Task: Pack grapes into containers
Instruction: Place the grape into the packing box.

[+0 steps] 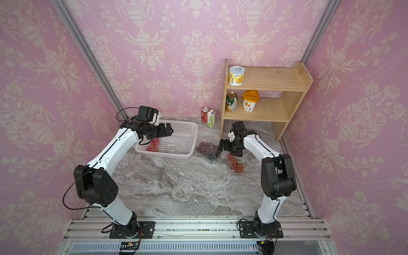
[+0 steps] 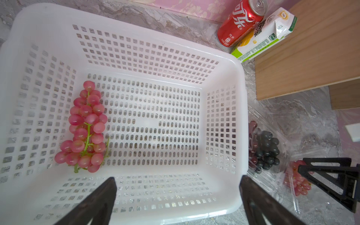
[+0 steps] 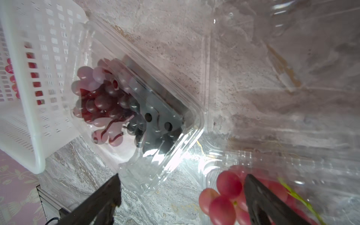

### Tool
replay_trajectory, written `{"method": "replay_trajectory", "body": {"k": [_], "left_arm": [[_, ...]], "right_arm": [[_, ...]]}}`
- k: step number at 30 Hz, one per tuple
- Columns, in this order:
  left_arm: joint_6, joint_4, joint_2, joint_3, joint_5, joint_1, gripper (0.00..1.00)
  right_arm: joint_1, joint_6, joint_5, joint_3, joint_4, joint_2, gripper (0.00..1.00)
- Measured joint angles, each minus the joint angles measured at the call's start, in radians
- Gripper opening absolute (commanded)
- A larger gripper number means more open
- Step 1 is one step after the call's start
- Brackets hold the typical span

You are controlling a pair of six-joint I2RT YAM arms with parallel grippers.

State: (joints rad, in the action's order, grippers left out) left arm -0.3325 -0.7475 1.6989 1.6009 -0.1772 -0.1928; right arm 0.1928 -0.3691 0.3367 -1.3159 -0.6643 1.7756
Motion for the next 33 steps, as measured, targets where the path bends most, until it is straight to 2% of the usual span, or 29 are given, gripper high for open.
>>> {"method": "replay_trajectory", "body": {"k": [7, 14, 22, 33], "left_arm": [[0.008, -0.006, 0.040, -0.004, 0.002, 0.007, 0.99], [0.055, -0.105, 0.153, 0.056, 0.090, 0.022, 0.99], [0.085, -0.198, 0.381, 0.226, 0.207, 0.086, 0.99], [0.111, -0.291, 0.635, 0.526, 0.287, 0.105, 0.88]], "right_arm": [[0.019, 0.000, 0.005, 0.092, 0.021, -0.046, 1.00], [0.040, 0.000, -0.037, 0.049, -0.016, -0.147, 1.00], [0.149, 0.007, -0.068, -0.129, -0.029, -0.176, 1.00], [0.181, 0.007, -0.056, -0.141, -0.013, -0.175, 1.00]]}}
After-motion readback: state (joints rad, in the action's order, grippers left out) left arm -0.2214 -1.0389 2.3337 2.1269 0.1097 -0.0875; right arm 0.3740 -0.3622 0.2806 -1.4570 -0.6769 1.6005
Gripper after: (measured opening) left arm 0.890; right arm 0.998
